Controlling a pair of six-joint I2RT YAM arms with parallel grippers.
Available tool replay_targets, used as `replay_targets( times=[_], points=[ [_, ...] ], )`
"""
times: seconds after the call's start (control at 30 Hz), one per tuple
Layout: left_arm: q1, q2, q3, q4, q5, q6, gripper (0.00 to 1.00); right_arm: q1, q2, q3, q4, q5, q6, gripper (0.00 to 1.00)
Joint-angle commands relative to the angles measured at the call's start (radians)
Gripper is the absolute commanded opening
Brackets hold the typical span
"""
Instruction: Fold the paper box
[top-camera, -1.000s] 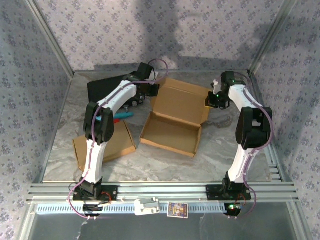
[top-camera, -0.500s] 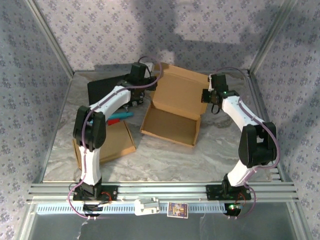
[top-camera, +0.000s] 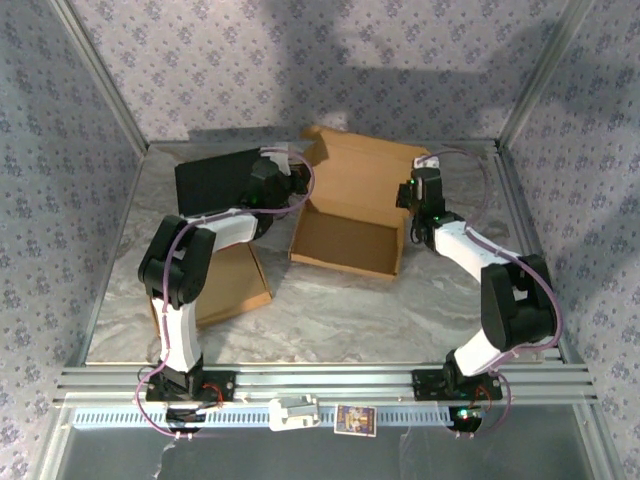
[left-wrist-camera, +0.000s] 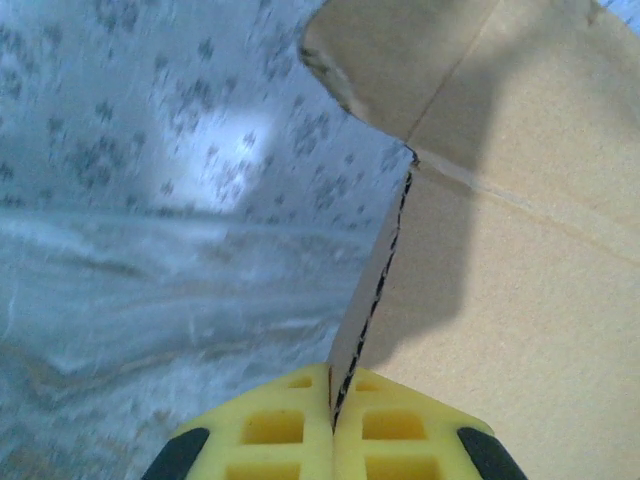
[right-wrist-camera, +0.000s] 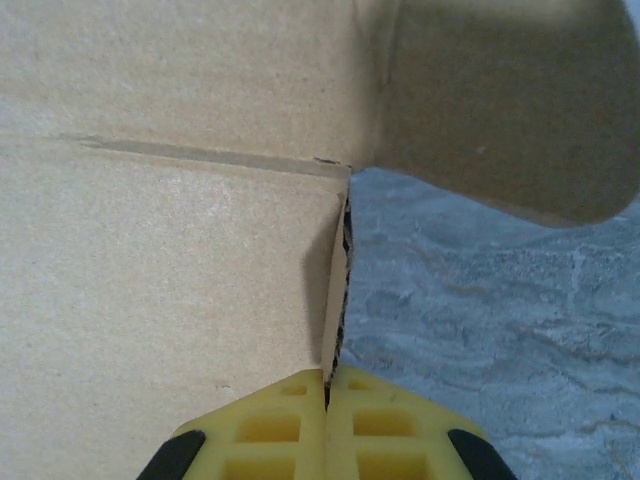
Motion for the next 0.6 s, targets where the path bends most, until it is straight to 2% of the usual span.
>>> replay_targets(
  times=[0.0,0.07,0.53,0.57],
  points=[
    [-0.009,0.020,-0.022,0.295,-0.011,-0.037,0.06,0.004,-0.008,-0.029,0.150,0.065,0.001,0.00],
    [-0.016,0.037,-0.039,0.350,-0.032,-0.036,0.10,0.005,0.003,-0.038,0.184,0.080,-0.005,0.00],
    [-0.035,0.270,0.001,0.614,-0.047,0.033,0.16,0.004,0.206,-0.055,0.527,0.069,-0.117,0.00],
    [-0.036,0.277,-0.003,0.625,-0.046,0.039,0.16,0.003,0.217,-0.060,0.541,0.068,-0.116,0.02]
  ],
)
